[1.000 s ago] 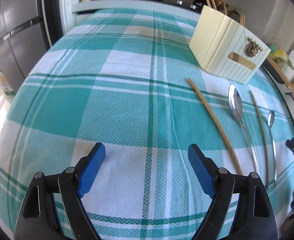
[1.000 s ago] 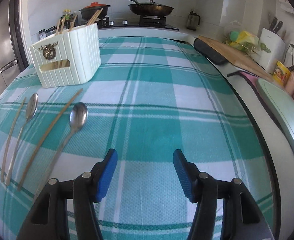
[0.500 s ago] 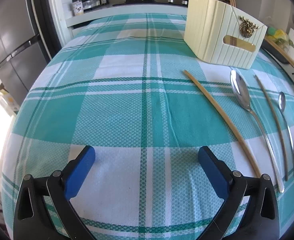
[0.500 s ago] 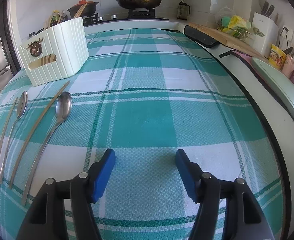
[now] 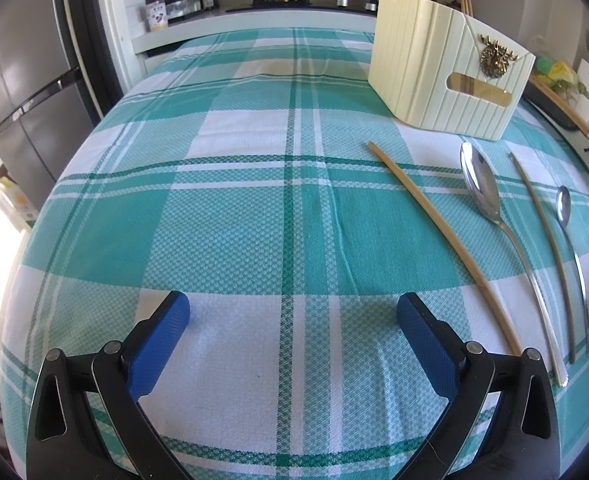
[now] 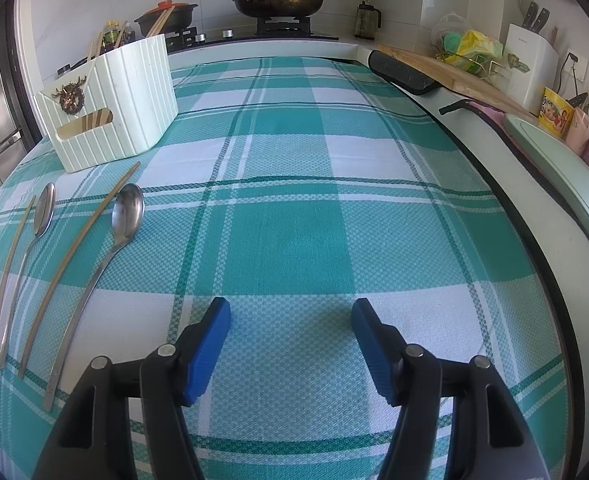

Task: Organize utensils
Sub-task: 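Move the open left tool back down toward the remaining chopsticks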

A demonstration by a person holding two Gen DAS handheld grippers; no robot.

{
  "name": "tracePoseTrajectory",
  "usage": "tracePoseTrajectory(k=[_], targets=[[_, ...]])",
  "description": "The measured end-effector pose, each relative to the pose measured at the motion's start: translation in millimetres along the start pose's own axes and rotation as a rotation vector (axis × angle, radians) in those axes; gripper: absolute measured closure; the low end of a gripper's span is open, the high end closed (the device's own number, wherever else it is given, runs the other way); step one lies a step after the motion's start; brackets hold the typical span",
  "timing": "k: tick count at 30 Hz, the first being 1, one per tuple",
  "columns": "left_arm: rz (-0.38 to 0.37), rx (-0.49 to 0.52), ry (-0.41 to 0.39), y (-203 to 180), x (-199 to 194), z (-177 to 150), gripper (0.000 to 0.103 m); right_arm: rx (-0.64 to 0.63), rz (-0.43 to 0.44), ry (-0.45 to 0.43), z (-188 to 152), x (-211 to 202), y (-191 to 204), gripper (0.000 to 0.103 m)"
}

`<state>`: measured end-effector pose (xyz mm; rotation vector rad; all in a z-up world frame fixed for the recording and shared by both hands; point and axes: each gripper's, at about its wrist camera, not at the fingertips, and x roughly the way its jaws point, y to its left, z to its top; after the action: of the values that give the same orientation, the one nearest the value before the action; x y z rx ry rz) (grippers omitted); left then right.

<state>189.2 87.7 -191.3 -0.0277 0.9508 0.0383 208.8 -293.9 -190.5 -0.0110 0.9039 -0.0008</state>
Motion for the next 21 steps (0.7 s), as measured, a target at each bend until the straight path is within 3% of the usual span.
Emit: tracePoseTrajectory(k=[6,9,12,21], targets=[[-0.035,-0.034,-0.019,1,-6,1,0.001,0.000,0.000,0.000,0,0,0,0.038],[-0.112,-0.083,-0.020,-10,-14,5,0.001,0.000,0.000,0.000,0,0,0,0.038],[-0.159,-0.052,-0.011,-38,-19,10,0.001,0.000,0.000,0.000,1,0,0,0.038],[-0.033,0.057,0.021,-92,4,12,0.000,0.001,0.001,0.001,1,0,0,0.038]])
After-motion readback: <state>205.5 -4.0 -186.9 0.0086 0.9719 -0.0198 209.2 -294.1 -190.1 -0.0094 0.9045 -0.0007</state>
